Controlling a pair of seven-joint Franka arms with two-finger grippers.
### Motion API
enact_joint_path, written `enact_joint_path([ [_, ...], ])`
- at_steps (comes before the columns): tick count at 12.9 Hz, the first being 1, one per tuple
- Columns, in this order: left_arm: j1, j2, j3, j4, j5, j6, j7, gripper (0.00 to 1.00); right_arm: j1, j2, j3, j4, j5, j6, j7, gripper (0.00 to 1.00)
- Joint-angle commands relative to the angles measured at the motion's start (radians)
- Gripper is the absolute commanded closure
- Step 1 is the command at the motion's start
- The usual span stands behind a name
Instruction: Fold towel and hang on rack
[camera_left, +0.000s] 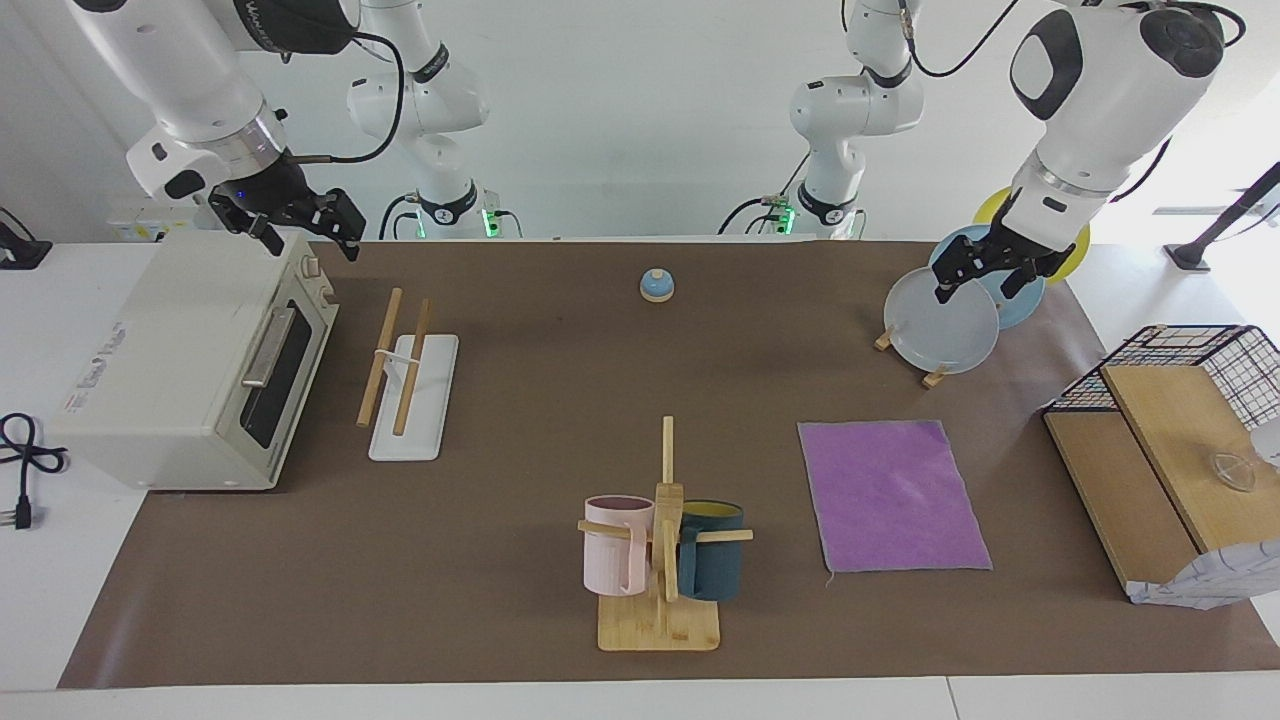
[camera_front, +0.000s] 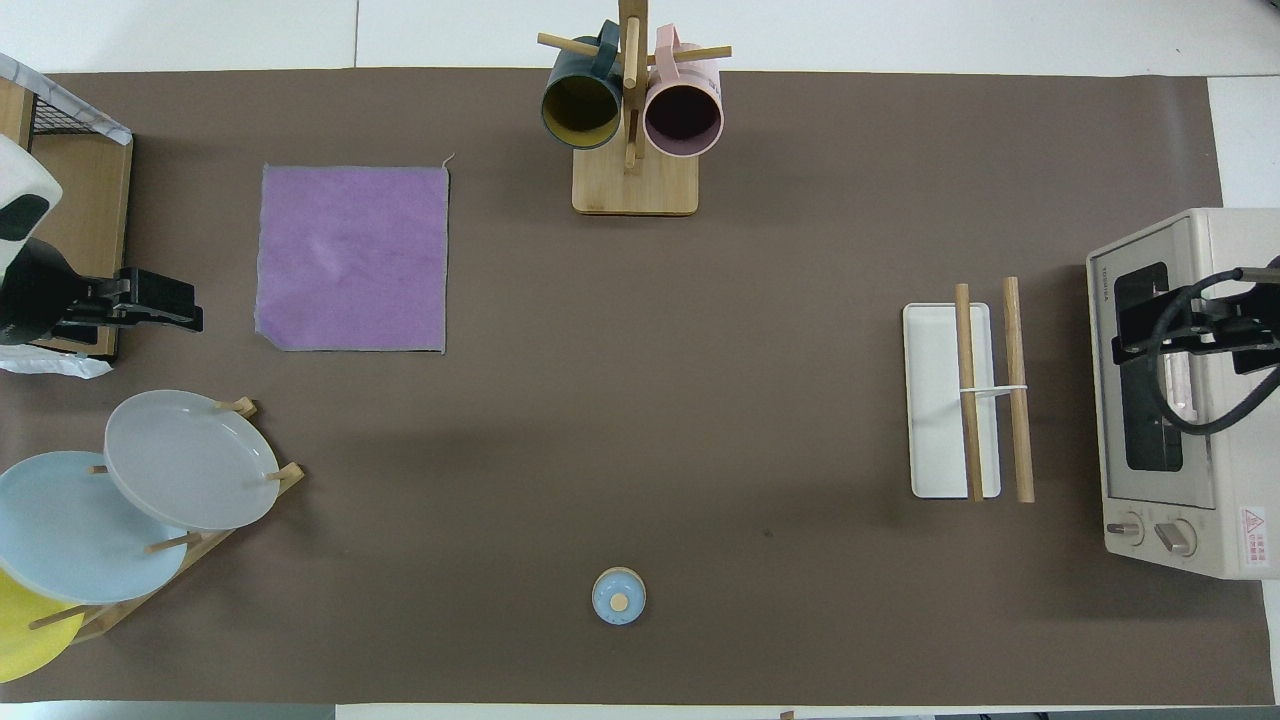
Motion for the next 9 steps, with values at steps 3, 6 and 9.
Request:
enact_joint_path([
  [3,0.054,0.120,-0.003,-0.192,-0.009,0.321,-0.021,0.00,0.003,-0.025,0.007,-0.027,-0.001,0.005,-0.036,0.00],
  [6,0.106,0.222,-0.004,-0.214,-0.015,0.469,-0.031,0.00,0.040,-0.087,0.007,-0.176,0.002,0.125,-0.042,0.00],
  [9,0.091,0.253,-0.006,-0.271,-0.015,0.607,-0.111,0.00,0.128,-0.118,0.007,-0.254,0.010,0.195,-0.010,0.00],
])
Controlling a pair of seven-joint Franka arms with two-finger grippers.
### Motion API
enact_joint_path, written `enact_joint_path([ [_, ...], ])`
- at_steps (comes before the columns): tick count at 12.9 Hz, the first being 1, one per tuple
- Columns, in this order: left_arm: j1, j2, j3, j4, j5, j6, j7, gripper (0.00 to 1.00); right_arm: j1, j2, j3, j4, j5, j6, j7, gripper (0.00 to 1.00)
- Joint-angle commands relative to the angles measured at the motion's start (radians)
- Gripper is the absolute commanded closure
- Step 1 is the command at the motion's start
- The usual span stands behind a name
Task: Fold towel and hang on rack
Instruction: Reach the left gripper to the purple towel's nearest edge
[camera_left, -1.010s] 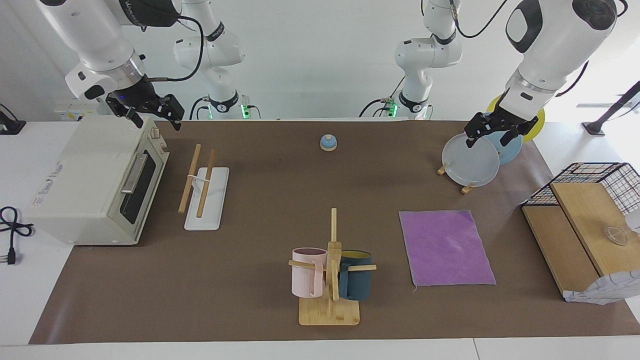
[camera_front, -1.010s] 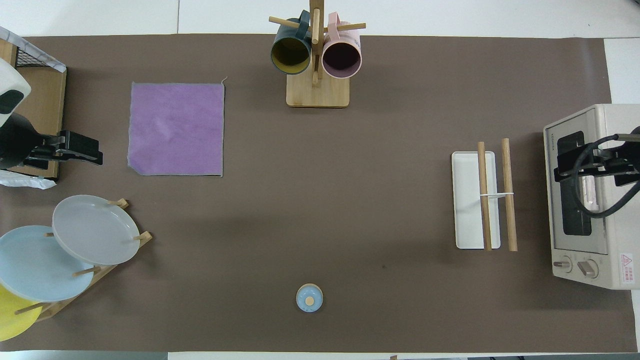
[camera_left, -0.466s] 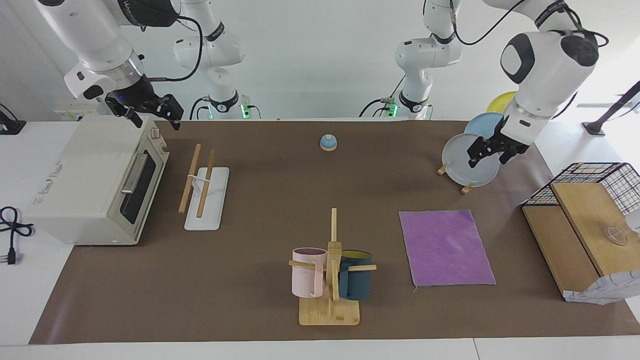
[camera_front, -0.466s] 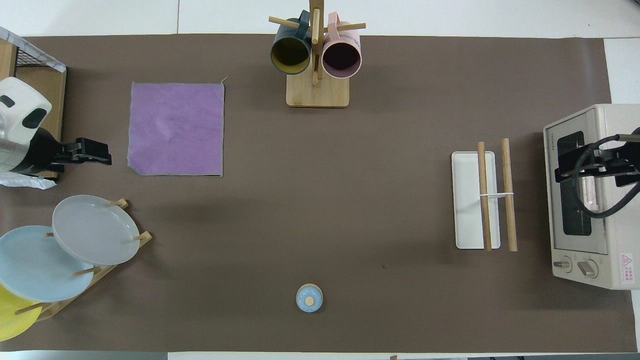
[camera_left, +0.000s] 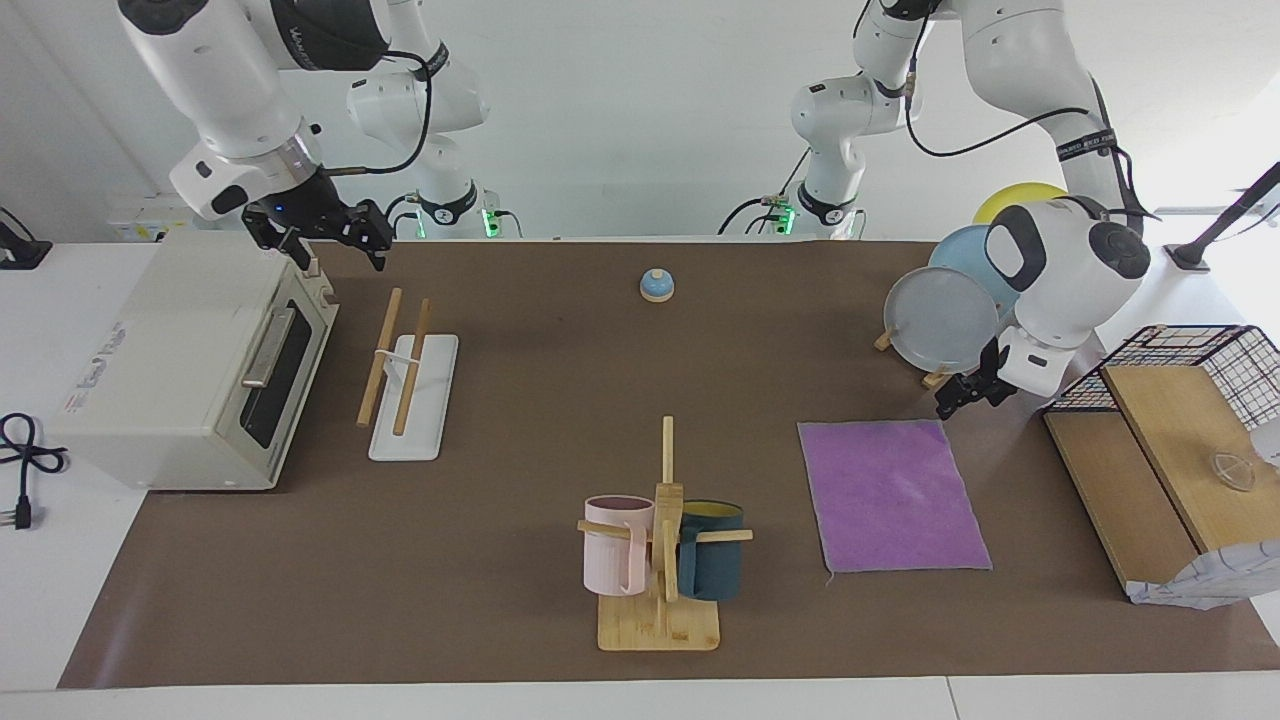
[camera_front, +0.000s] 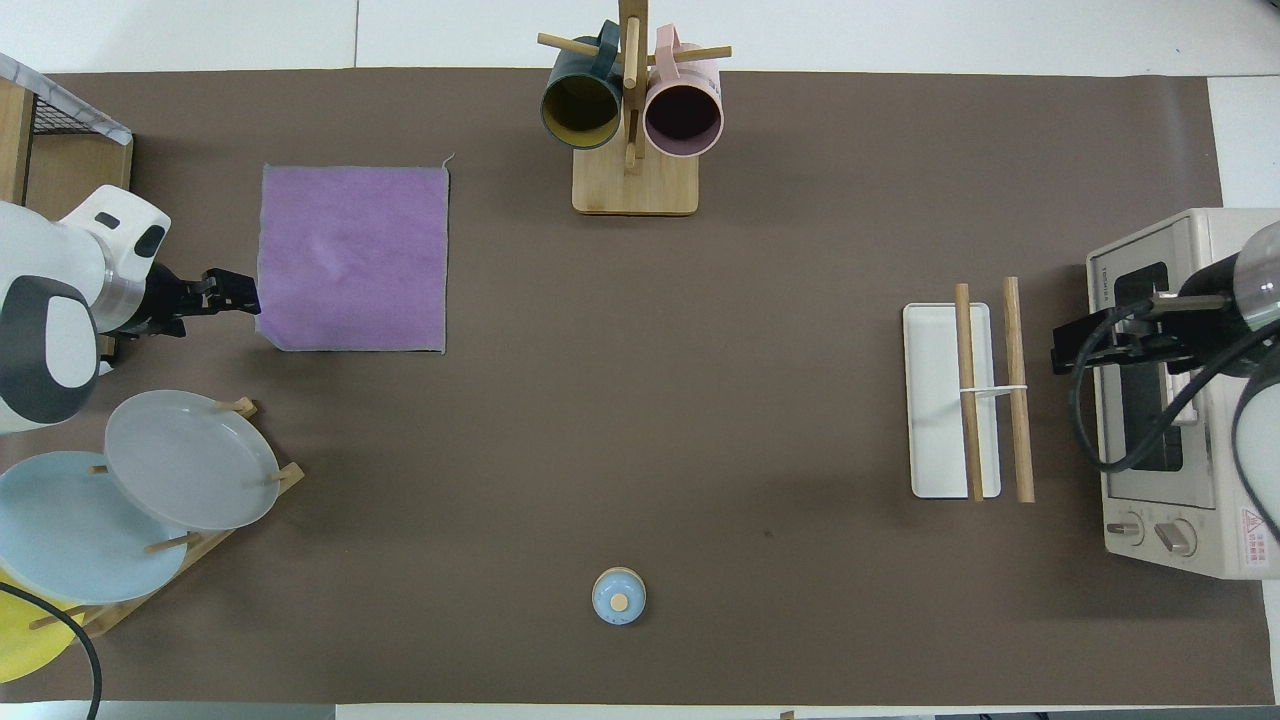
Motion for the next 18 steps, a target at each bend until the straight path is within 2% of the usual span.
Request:
enact_joint_path([
  [1,-0.013,0.007,-0.007,-0.041,-0.012,0.069,-0.041,0.00,0.044,-0.057,0.003,-0.084,0.030,0.049,0.029,0.00],
  [3,-0.015,0.019,-0.007,-0.041,-0.012,0.074,-0.044,0.01,0.036,-0.055,0.002,-0.082,0.093,0.060,0.034,0.00],
  [7,-0.013,0.029,-0.009,-0.052,-0.015,0.072,-0.086,0.23,0.018,-0.055,-0.003,-0.085,0.110,0.052,0.042,0.00],
  [12,-0.021,0.039,-0.010,-0.063,-0.015,0.089,-0.126,0.29,0.001,-0.055,-0.006,-0.079,0.157,0.008,0.042,0.00],
  [15,-0.019,0.041,-0.010,-0.064,-0.036,0.095,-0.126,0.55,0.014,-0.055,-0.006,-0.082,0.159,0.040,0.082,0.00],
  [18,-0.019,0.041,-0.010,-0.064,-0.038,0.094,-0.126,0.71,0.013,-0.055,-0.005,-0.088,0.185,0.054,0.132,0.00],
])
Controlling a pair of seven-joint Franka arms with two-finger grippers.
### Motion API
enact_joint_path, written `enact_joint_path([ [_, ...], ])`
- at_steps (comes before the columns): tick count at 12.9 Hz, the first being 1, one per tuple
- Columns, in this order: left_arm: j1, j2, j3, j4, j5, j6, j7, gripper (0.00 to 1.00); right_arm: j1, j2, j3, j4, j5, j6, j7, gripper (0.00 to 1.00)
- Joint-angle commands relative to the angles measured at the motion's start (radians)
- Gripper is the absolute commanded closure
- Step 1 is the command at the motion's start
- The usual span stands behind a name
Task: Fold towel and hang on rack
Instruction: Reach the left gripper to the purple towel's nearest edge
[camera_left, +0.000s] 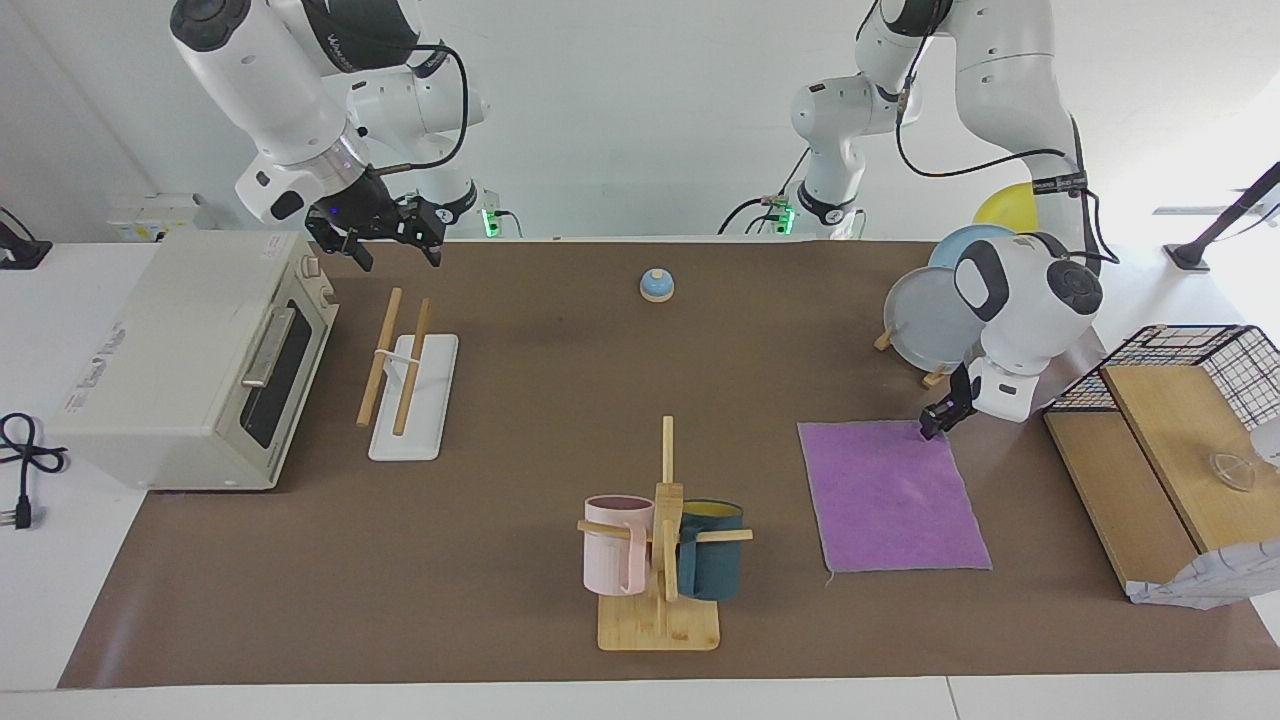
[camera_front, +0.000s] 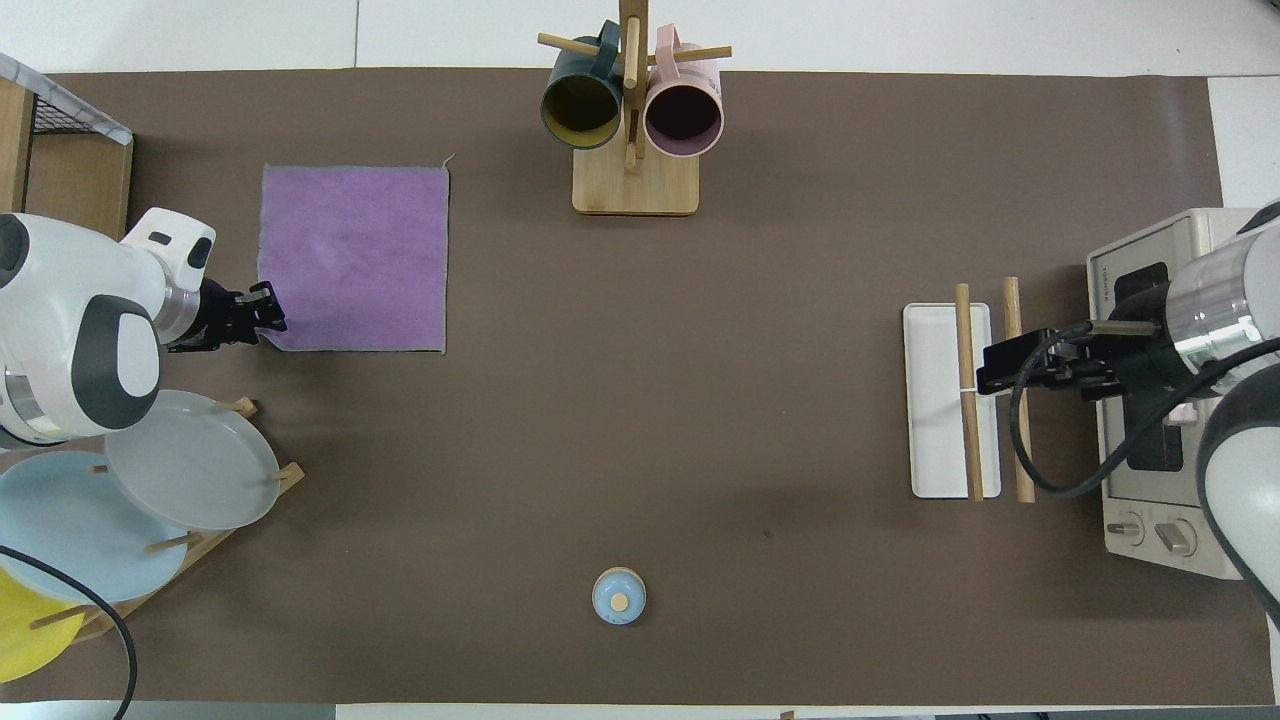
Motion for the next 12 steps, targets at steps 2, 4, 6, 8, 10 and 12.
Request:
enact_joint_path([
  [2,-0.012,-0.005,0.009,-0.018,-0.013,0.026,-0.008,0.88,-0.010,-0.017,0.001,-0.044,0.104,0.080,0.101,0.00],
  [4,-0.012,-0.003,0.010,-0.018,-0.013,0.023,-0.006,1.00,-0.001,-0.015,0.001,-0.065,0.142,0.140,0.153,0.00],
  [6,-0.012,-0.005,0.010,-0.018,-0.013,0.020,-0.002,1.00,0.012,-0.017,0.007,-0.079,0.216,0.169,0.217,0.00],
  [8,-0.014,-0.005,0.010,-0.015,-0.013,0.018,0.003,1.00,0.016,-0.018,0.007,-0.080,0.281,0.163,0.292,0.00],
  [10,-0.014,-0.003,0.012,-0.008,-0.011,0.018,0.020,1.00,0.018,-0.020,0.007,-0.082,0.314,0.172,0.351,0.00],
  [12,-0.030,-0.017,0.010,-0.003,-0.006,0.015,0.095,1.00,0.026,-0.023,0.007,-0.088,0.329,0.179,0.386,0.00],
])
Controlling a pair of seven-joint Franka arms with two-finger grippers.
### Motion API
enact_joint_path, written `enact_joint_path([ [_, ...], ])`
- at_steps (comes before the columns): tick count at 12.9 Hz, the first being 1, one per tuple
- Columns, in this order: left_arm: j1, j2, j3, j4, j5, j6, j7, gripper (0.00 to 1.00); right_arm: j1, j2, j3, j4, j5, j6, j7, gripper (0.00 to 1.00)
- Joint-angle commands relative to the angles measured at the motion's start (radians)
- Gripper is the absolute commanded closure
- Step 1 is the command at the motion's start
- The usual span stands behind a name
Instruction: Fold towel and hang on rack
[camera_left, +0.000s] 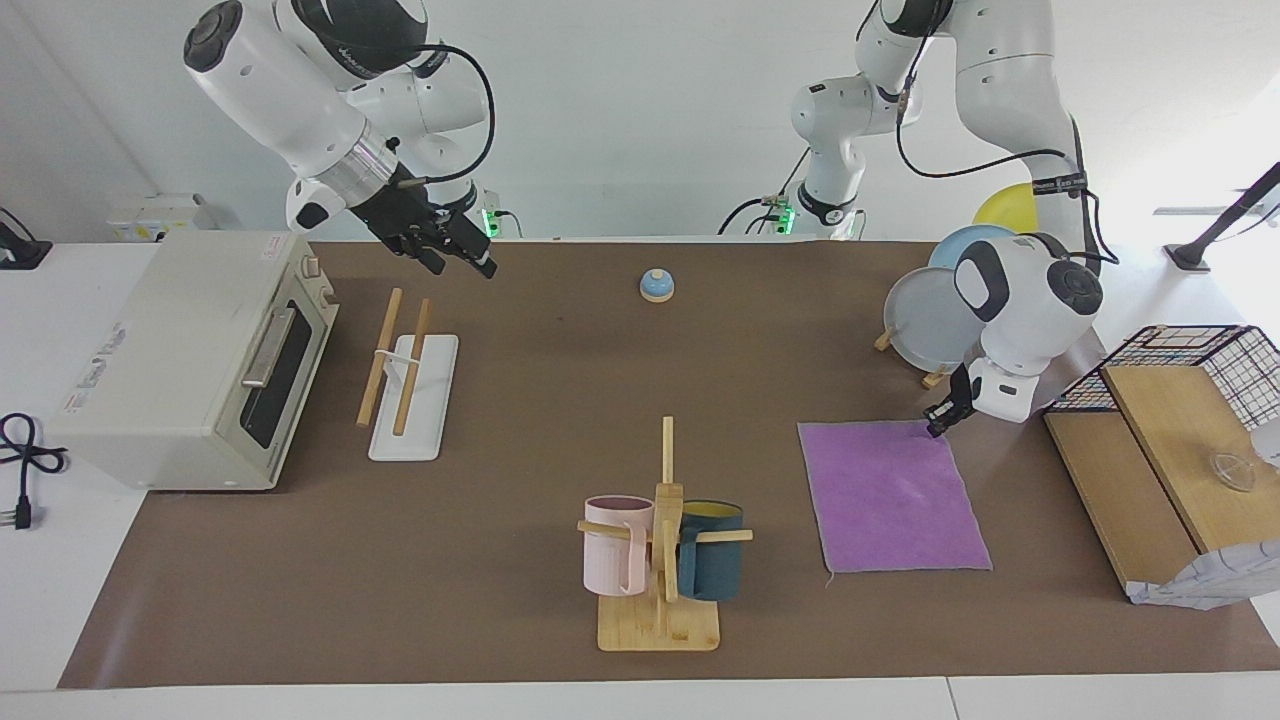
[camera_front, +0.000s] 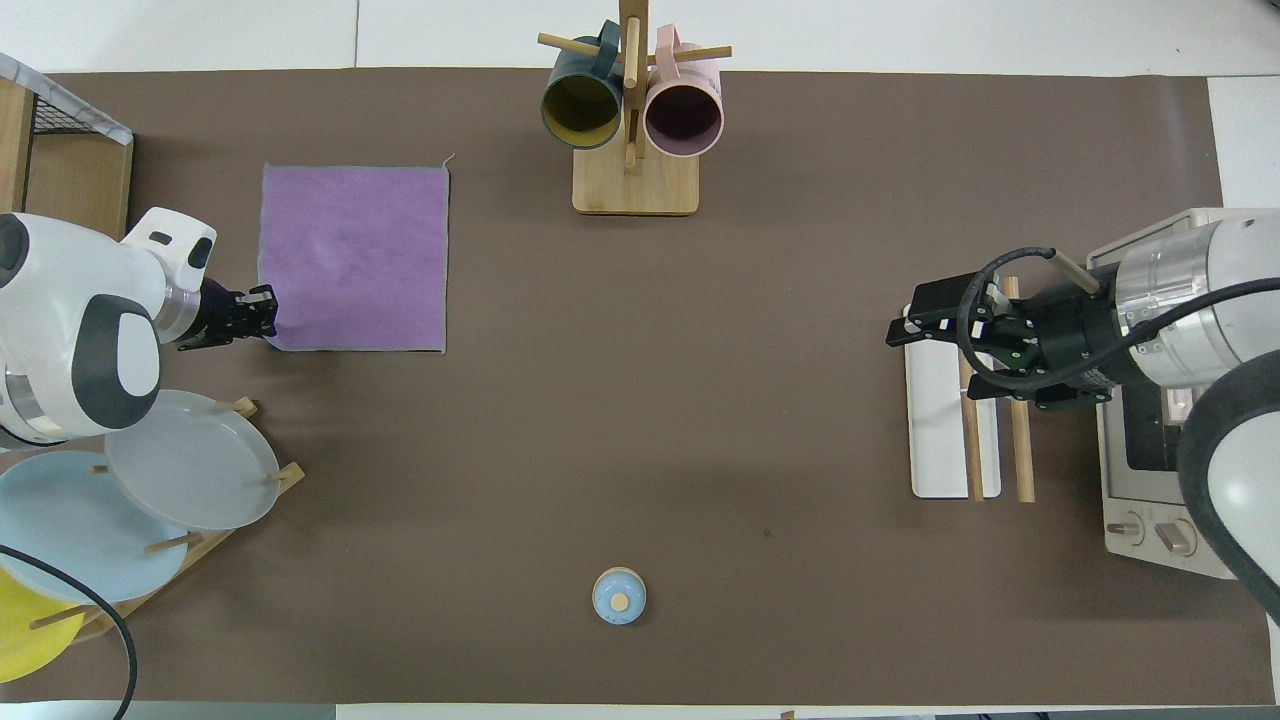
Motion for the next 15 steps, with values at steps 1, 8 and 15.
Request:
enact_joint_path([
  [1,-0.039,-0.032,0.014,-0.005,-0.003,0.006,0.125,1.00,0.017,-0.025,0.003,-0.034,0.051,0.019,0.057,0.00],
  [8,-0.264,-0.129,0.007,0.057,0.060,-0.150,0.297,1.00,0.022,-0.045,0.004,-0.115,0.175,0.103,0.065,0.00],
  [15,-0.493,-0.045,0.009,-0.031,0.200,-0.015,0.233,1.00,0.094,-0.031,0.004,-0.129,0.207,0.203,0.085,0.00],
])
